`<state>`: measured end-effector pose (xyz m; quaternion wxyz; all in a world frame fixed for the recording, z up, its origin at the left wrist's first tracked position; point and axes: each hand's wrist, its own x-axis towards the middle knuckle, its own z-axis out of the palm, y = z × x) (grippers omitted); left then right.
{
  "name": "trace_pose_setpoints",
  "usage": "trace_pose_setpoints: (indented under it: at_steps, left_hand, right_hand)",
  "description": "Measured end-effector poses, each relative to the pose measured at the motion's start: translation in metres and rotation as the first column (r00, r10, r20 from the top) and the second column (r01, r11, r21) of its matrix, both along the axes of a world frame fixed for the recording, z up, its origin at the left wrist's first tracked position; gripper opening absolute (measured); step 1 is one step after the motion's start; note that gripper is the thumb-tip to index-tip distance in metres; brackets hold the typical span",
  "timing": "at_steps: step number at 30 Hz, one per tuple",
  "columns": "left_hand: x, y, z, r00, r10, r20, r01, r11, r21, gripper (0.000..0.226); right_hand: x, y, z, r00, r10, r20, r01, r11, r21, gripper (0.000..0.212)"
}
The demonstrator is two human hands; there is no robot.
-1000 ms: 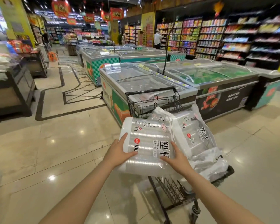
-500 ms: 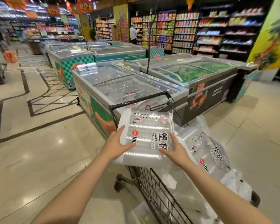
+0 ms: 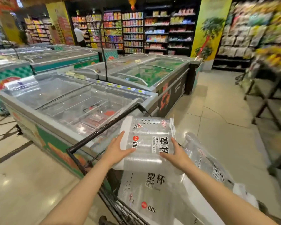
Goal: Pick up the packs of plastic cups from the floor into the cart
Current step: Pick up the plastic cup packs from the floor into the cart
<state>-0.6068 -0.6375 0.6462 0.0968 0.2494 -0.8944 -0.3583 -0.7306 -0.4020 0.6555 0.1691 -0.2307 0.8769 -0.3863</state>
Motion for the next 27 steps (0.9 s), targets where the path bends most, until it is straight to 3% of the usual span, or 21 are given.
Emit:
trace_pose_setpoints:
  at_steps: [6, 11, 13, 21, 27]
  left_hand:
    - [-0.071, -0.050, -0.032, 0.967, -0.241, 0.082, 0.245, 0.969, -0.040, 0.093]
    - [-0.086, -0.051, -0.072, 0.819, -0.502, 0.278, 0.551, 0.823, -0.136, 0.112]
    - [-0.088, -0.053, -0.082, 0.809, -0.520, 0.275, 0.572, 0.804, -0.164, 0.115]
    - [-0.105, -0.059, -0.052, 0.730, -0.644, 0.229, 0.683, 0.693, -0.230, 0.072]
    - [-0.132, 0.004, -0.002, 0.610, -0.780, 0.144, 0.772, 0.543, -0.331, 0.065]
  right_hand:
    - [-0.012, -0.029, -0.022, 0.971, -0.236, 0.039, 0.228, 0.962, 0.149, 0.088]
    - [0.003, -0.065, -0.044, 0.961, -0.274, 0.036, 0.235, 0.881, 0.411, 0.060]
    - [0.007, -0.073, -0.046, 0.951, -0.309, 0.006, 0.278, 0.862, 0.425, 0.056]
    - [0.020, -0.055, -0.018, 0.931, -0.316, -0.183, 0.363, 0.850, 0.382, 0.060]
    - [0.052, 0.011, 0.006, 0.805, -0.511, -0.301, 0.587, 0.761, 0.277, 0.055]
